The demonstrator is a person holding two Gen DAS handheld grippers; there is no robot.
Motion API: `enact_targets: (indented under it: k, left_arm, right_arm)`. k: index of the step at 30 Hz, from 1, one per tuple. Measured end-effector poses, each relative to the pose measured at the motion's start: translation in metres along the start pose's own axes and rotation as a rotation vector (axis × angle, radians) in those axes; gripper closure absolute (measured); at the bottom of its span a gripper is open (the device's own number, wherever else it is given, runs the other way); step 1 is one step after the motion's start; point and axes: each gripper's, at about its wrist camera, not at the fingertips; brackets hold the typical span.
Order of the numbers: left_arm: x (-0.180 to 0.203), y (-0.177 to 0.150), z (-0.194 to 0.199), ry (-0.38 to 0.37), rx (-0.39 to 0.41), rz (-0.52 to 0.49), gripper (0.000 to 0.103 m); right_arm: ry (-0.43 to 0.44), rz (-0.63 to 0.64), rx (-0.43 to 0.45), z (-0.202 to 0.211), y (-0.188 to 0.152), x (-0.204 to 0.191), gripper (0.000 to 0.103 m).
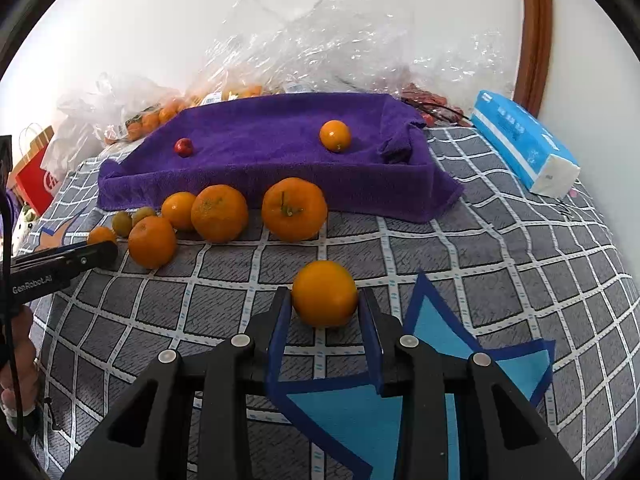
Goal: Organize fruits
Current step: 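Grasp and lift the orange with the right tool while the left tool closes on an orange, then carry the orange with the left tool while the right tool carries its orange over the towel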
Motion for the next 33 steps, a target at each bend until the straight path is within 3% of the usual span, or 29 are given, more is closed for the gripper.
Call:
enact_targets:
  k: [4,9,14,24,33]
  left_arm:
    - [-0.005,0.001,0.008,-0.002,0.003,0.010,0.067]
    - [-0.007,0.003,0.017,0.005,0.009,-0.006,0.067]
    - [-0.009,0.007,0.024,0.008,0.017,0.015,0.067]
    - [-0.009,0.023,0.049,0.039,0.052,0.018,0.067]
    - [-0.007,0.046,0.069,0.041,0.081,0.041,0.067]
  right_arm:
    - [0.066,-0.051,-0.003,0.005,0.002,0.007,0.069]
    - [0.119,0.050,-0.010,0.020,0.013,-0.007,0.069]
    - [0.189,0.066,-0.020,0.035,0.030,-0.016,0.069]
    - [0.186,0.098,0.083,0.058,0.049,-0.027,0.069]
    - [0.096,0.098,0.143,0.072,0.071,-0.032,0.069]
Point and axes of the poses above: each gripper's, at about its wrist camera, not at the fingertips, and z roughly against the way its jaws point, x to its right, y to its top, and after that the axes turned 15 degrees about -z, right-handed
